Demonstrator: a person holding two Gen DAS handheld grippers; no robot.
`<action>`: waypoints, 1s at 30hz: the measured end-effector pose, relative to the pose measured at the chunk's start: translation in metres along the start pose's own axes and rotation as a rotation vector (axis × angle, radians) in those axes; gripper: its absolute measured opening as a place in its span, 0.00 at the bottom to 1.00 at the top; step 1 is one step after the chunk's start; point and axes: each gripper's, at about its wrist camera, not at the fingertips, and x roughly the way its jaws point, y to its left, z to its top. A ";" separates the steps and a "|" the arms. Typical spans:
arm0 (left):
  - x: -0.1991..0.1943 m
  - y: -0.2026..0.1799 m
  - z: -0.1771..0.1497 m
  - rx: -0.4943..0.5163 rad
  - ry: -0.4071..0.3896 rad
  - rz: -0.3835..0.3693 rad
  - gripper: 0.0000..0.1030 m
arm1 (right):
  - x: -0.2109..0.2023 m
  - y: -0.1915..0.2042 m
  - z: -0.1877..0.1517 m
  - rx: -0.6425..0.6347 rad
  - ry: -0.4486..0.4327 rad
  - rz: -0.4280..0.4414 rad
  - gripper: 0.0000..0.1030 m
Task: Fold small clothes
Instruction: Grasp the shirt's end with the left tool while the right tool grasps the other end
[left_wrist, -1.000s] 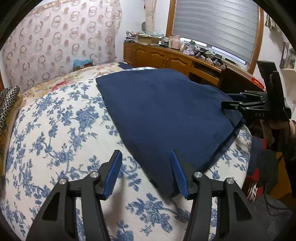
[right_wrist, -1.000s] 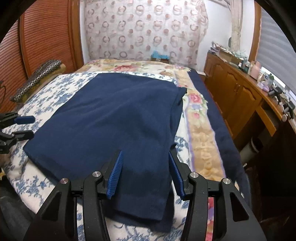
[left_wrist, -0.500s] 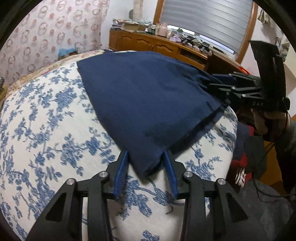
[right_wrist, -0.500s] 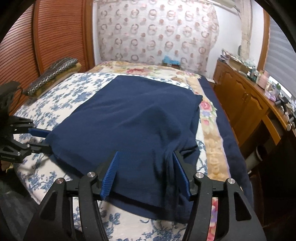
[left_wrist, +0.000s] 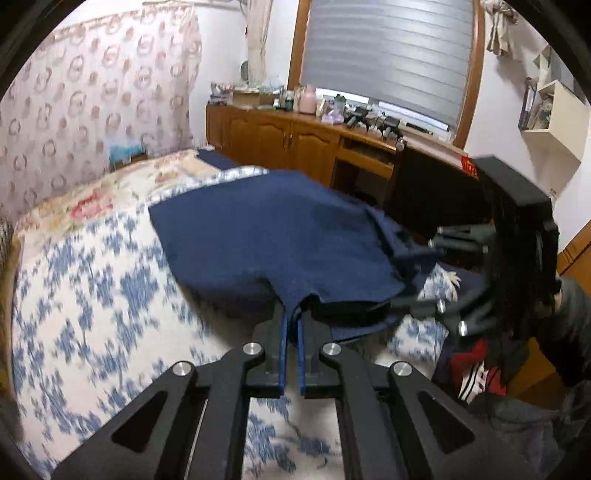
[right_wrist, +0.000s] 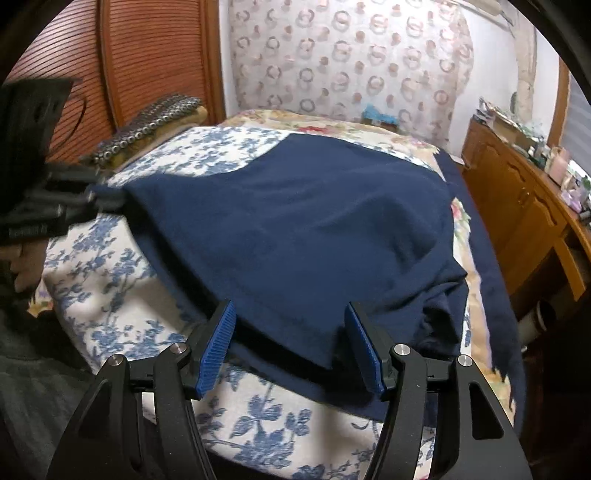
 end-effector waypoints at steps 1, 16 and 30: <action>0.000 0.001 0.004 0.000 -0.006 0.002 0.01 | -0.001 0.002 0.000 -0.005 -0.001 0.006 0.62; 0.002 0.019 0.035 -0.028 -0.064 0.019 0.01 | 0.021 -0.016 -0.008 -0.059 0.092 -0.100 0.66; -0.003 0.026 0.042 -0.059 -0.083 0.019 0.01 | 0.010 -0.060 -0.028 -0.056 0.137 -0.223 0.65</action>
